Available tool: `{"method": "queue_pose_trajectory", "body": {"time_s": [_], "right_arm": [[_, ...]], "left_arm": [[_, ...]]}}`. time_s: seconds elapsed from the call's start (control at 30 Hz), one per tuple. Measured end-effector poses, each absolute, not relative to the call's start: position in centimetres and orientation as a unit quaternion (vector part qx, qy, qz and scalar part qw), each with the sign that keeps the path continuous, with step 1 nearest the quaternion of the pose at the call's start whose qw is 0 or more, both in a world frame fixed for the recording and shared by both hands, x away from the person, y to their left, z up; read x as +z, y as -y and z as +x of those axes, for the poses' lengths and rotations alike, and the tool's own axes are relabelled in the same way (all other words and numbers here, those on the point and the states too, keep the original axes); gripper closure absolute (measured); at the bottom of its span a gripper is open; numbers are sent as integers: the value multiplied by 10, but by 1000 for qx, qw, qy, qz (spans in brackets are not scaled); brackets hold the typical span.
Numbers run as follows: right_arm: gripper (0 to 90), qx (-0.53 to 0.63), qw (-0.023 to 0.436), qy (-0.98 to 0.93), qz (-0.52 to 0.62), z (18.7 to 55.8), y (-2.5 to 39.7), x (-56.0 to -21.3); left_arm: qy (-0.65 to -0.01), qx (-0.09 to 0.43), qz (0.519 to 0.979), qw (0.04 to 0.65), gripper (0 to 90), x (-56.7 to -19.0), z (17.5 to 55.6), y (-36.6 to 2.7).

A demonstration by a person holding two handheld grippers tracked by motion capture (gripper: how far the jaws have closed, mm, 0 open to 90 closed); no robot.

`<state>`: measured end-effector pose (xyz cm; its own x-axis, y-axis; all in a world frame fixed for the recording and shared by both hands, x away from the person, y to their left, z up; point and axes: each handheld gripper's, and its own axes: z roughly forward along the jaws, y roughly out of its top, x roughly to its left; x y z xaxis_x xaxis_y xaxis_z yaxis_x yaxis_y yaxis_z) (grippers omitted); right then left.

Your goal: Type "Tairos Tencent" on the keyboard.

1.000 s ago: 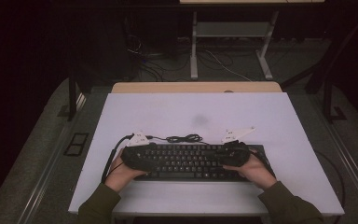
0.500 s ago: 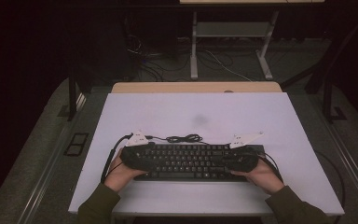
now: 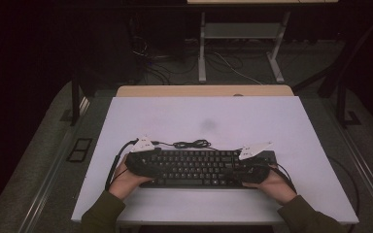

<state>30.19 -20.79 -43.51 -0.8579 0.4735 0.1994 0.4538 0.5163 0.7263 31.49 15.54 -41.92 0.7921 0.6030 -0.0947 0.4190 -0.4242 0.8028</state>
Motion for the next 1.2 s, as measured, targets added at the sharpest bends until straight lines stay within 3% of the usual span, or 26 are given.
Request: {"method": "queue_pose_trajectory", "body": {"time_s": [0.27, 0.43, 0.53, 0.9, 1.2], "right_arm": [[892, 402, 9, -877, 264, 303, 207, -439], [892, 402, 9, -877, 263, 303, 208, -439], [892, 403, 9, -877, 263, 303, 208, -439], [892, 402, 8, -876, 264, 303, 208, -439], [892, 404, 8, -876, 265, 303, 208, -439]], "left_arm": [[-306, 103, 836, 444, 201, -419, 315, -154], [-306, 98, 835, 447, 263, -420, 317, -150], [-302, 97, 838, 445, 354, -421, 319, -146], [-296, 62, 850, 433, 866, -424, 326, -131], [-286, 54, 865, 410, 893, -428, 329, -121]]}}
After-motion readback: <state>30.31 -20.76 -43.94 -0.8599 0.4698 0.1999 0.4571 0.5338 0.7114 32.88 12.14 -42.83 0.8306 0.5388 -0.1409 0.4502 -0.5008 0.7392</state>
